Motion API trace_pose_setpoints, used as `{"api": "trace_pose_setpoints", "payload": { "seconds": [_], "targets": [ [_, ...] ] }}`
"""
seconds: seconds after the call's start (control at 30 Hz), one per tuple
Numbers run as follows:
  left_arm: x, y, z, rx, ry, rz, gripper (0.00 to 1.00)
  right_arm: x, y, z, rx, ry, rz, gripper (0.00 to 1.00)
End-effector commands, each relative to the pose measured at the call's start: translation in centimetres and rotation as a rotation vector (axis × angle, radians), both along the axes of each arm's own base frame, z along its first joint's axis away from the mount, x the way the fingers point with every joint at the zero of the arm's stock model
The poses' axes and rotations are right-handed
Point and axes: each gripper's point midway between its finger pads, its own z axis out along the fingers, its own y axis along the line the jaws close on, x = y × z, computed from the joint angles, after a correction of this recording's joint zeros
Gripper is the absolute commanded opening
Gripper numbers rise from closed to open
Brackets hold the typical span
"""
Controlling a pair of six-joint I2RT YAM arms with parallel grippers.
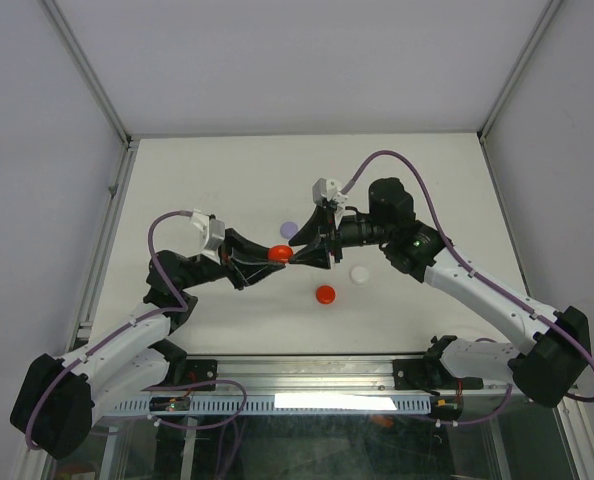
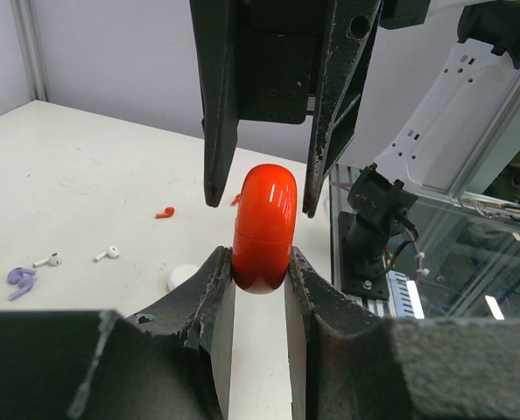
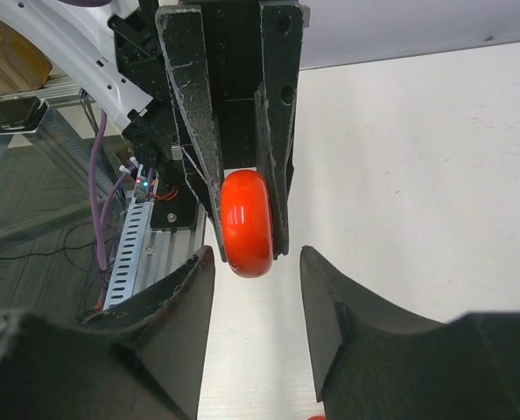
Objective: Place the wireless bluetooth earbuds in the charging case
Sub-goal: Open the charging case.
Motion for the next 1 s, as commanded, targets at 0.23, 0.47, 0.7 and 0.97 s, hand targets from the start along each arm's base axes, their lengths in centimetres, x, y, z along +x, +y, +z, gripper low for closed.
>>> {"api": "trace_pose_setpoints", "payload": {
  "seconds": [0.23,0.47,0.7,0.97],
  "targets": [
    [-1.4,0.1,1.3,-0.011,-0.146,-0.038,0.00,0.7,0.3,2.8,0.061,-0.060,-0.027,0.49],
    [-1.8,-0.1,1.4,-0.012,-0.165,-0.053,0.00,1.1,0.5,2.7,0.057,-0.061,-0.041,0.50],
    [-2.1,-0.2,0.9,0.005,-0.189,-0.058,0.00,1.8,0.2,3.5,0.069,-0.084,-0.103,0.50],
    [-2.3,-0.3,0.4,0.036,-0.227,-0.052,0.00,2.4,-0.2,4.0,0.065,-0.091,-0.150,0.49]
  ]
}}
